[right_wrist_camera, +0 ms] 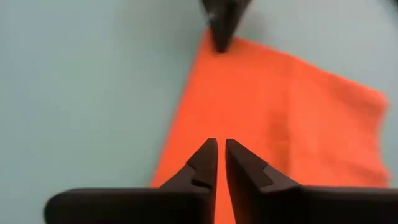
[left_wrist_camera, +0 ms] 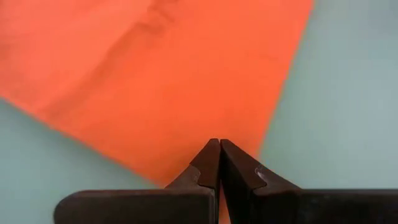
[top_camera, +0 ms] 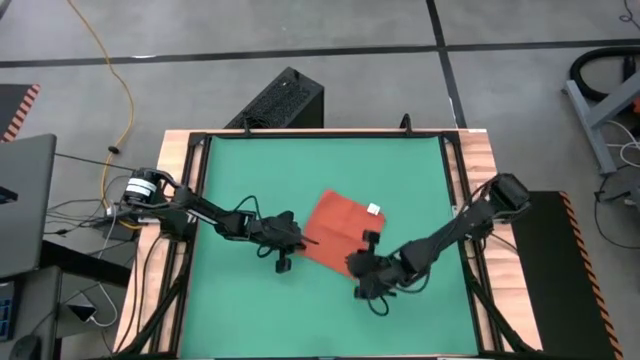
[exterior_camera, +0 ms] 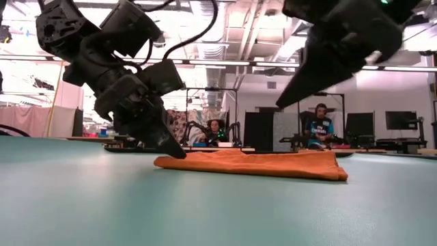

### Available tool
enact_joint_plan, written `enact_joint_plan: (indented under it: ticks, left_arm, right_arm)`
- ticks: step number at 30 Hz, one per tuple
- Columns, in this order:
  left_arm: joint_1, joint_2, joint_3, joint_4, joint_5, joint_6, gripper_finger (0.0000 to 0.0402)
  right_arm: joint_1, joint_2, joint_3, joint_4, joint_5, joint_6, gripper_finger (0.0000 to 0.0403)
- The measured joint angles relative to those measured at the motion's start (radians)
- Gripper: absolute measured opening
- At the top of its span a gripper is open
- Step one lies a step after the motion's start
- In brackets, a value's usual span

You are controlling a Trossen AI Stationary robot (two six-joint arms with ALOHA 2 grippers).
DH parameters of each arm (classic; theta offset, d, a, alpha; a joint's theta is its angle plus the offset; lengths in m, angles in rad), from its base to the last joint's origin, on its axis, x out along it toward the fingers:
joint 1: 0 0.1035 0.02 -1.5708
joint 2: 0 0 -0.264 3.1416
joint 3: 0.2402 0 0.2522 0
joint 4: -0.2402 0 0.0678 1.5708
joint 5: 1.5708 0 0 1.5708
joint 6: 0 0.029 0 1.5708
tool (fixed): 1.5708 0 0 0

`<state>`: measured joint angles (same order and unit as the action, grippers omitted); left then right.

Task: Roll towel
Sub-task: Fold the orange towel

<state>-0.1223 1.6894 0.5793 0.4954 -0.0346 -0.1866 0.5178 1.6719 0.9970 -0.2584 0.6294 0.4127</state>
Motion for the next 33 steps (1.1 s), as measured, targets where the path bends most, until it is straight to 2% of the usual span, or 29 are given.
enact_joint_plan:
  ticks: [2, 7, 11, 14, 26, 33]
  left_arm:
    - [-0.016, 0.0, 0.0, 0.004, 0.004, -0.005, 0.0]
    - [-0.066, -0.01, 0.0, 0.065, 0.026, -0.004, 0.0]
    - [-0.094, -0.01, 0.0, 0.084, 0.006, -0.002, 0.0]
    - [-0.103, -0.01, 0.0, 0.083, -0.008, -0.003, 0.0]
    - [-0.107, -0.01, 0.0, 0.08, -0.026, -0.017, 0.0]
    - [-0.106, -0.01, 0.0, 0.08, -0.034, -0.018, 0.0]
  right_arm:
    - [0.02, 0.033, 0.0, 0.006, -0.032, 0.002, 0.0073]
    - [0.047, 0.115, -0.001, 0.009, -0.008, 0.079, 0.0138]
    - [0.052, 0.156, -0.001, 0.011, -0.005, 0.136, 0.0195]
    - [0.054, 0.166, -0.001, 0.012, -0.004, 0.14, 0.0223]
    - [0.073, 0.215, 0.003, -0.004, -0.002, 0.189, 0.0226]
    - [0.065, 0.288, 0.007, -0.061, -0.008, 0.308, 0.0216]
